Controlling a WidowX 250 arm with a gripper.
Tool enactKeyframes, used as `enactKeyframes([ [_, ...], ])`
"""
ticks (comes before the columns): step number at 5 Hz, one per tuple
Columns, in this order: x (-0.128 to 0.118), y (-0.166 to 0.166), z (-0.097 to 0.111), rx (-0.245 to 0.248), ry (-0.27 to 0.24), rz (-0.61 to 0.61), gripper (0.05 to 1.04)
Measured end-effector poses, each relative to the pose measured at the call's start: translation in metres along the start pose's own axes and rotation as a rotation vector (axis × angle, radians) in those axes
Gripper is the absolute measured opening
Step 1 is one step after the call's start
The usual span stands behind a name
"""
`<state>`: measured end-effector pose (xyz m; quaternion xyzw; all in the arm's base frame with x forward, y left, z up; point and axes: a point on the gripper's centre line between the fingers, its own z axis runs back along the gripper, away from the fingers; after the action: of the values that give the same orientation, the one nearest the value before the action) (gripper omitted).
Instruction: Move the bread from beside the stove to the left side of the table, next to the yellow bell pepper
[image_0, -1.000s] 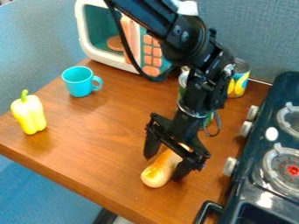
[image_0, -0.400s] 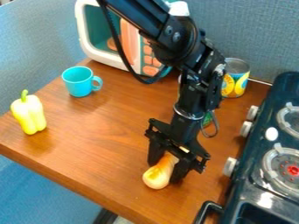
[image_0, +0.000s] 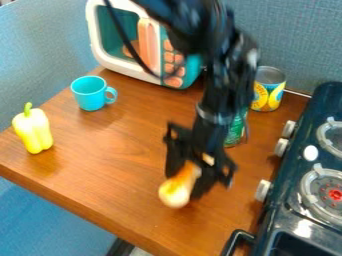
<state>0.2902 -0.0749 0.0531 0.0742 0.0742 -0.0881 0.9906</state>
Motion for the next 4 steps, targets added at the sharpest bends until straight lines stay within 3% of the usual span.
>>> enactKeyframes([
  [1, 0.0, 0.02, 0.021, 0.04, -0.003, 0.056, 0.699],
  [2, -0.002, 0.029, 0.025, 0.043, 0.027, 0.063, 0.699],
  [4, -0.021, 0.064, 0.007, 0.023, 0.111, 0.168, 0.699],
])
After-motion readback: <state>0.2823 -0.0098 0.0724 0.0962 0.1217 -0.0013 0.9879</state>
